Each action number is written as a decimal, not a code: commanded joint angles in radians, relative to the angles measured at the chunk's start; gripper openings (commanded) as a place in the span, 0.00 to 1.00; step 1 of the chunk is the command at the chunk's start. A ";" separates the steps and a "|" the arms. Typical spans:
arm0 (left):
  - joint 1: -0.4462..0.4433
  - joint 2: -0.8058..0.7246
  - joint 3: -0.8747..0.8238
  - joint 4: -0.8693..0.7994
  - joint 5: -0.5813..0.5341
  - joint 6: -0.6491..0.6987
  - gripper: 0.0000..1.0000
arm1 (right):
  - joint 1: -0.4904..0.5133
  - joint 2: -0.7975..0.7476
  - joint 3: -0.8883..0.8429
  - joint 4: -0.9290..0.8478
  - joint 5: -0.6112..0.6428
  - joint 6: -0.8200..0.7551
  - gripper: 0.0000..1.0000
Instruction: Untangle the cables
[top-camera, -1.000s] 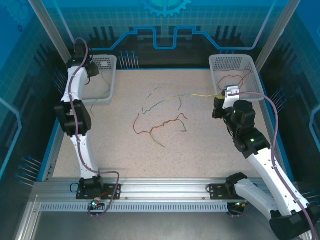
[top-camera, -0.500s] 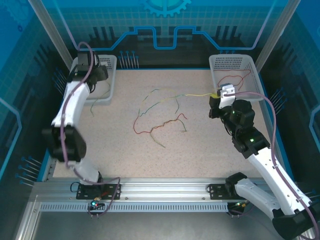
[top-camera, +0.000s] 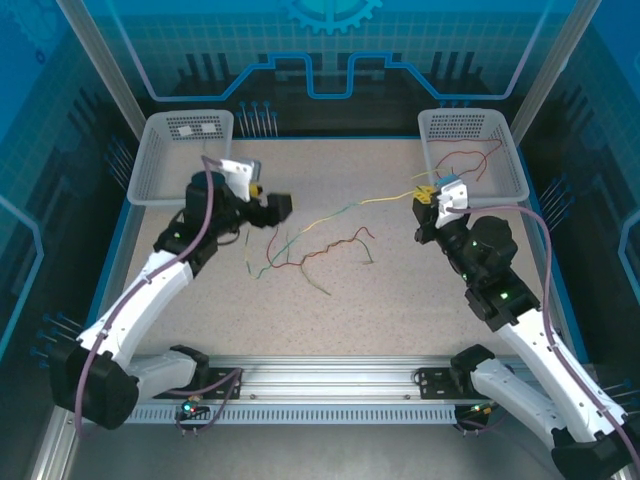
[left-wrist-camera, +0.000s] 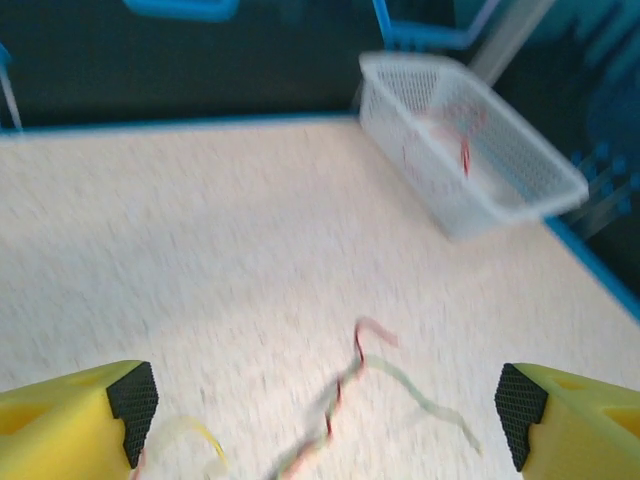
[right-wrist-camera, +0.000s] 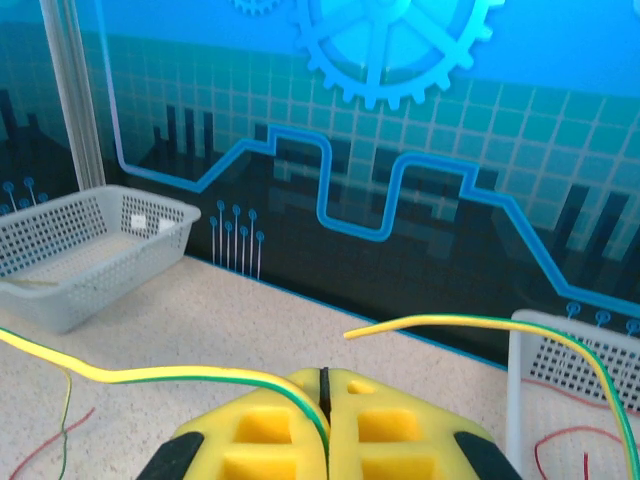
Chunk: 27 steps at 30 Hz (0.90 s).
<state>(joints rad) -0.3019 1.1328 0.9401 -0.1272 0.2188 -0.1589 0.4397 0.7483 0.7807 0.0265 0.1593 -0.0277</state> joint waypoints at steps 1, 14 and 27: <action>-0.008 -0.120 -0.109 0.033 0.056 0.025 0.96 | 0.001 -0.004 -0.043 0.060 0.039 0.004 0.00; -0.008 -0.064 -0.181 0.043 -0.003 -0.024 0.99 | -0.112 0.043 -0.078 0.076 -0.005 0.094 0.00; -0.034 0.068 -0.209 0.207 0.028 0.111 0.99 | -0.136 0.047 -0.061 0.058 -0.094 0.110 0.00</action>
<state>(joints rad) -0.3195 1.1721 0.7242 0.0101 0.2047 -0.0933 0.3191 0.7979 0.7063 0.0513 0.0963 0.0586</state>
